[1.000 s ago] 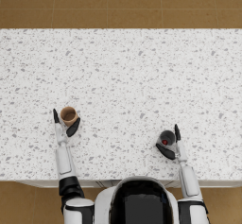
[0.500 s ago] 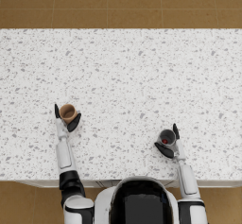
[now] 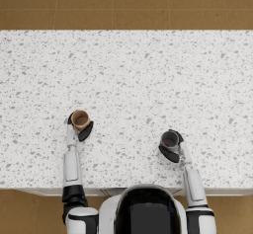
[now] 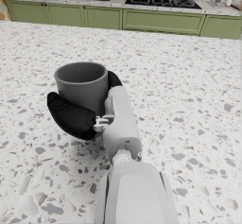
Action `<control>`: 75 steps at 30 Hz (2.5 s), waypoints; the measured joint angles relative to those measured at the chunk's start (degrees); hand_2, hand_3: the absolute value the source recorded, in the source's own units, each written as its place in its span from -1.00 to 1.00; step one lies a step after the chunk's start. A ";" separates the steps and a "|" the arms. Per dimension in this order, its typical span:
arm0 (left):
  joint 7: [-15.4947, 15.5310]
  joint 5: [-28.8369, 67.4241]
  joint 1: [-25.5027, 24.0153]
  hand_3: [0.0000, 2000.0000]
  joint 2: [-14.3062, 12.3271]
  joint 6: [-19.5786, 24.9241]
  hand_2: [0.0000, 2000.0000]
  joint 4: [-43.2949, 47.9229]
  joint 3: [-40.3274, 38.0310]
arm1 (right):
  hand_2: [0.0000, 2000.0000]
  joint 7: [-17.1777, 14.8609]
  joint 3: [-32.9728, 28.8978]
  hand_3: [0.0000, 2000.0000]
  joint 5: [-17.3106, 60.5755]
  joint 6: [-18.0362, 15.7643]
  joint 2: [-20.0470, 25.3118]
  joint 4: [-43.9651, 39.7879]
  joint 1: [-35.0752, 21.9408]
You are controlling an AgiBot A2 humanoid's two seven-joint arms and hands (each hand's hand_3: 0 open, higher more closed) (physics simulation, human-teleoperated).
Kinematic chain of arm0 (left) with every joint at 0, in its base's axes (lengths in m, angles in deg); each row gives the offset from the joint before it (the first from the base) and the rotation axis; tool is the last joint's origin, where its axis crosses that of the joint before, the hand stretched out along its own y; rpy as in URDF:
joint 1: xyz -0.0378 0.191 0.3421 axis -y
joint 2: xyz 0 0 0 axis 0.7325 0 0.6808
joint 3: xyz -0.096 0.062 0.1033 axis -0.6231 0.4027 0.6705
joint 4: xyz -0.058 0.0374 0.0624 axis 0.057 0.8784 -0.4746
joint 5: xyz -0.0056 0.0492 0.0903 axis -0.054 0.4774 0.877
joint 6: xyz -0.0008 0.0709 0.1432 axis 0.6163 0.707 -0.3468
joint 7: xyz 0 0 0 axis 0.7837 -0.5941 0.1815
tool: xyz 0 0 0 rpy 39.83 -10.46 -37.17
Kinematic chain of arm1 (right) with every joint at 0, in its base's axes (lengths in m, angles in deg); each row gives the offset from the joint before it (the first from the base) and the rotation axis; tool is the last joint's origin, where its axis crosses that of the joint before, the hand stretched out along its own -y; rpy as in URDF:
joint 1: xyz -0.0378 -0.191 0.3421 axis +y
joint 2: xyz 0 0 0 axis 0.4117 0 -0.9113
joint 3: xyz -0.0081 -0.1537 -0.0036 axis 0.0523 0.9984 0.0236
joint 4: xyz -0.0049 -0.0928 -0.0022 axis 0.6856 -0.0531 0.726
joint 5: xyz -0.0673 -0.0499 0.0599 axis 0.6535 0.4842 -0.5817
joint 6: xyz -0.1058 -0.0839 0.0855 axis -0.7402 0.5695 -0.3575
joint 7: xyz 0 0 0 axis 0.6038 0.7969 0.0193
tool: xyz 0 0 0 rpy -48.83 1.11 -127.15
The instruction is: Pick up two cups and pour the berry on the right into the cup on the left
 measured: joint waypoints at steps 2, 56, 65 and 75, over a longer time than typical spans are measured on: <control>-0.03 0.00 -1.15 0.28 -0.13 0.09 1.00 5.54 1.71 | 1.00 0.00 0.04 0.28 -0.01 0.69 0.64 0.66 -1.64; -0.23 13.64 1.73 0.28 -7.88 1.07 1.00 13.45 19.87 | 1.00 0.14 11.67 0.28 67.56 0.92 13.71 -0.39 -34.89; -0.24 13.64 1.71 0.28 -8.61 1.09 1.00 12.43 19.26 | 1.00 0.18 19.03 0.28 84.16 0.83 8.88 1.36 -37.68; -0.21 13.63 1.96 0.28 -9.46 1.30 1.00 11.71 18.36 | 1.00 0.23 19.91 0.28 102.55 0.72 9.66 3.63 -36.73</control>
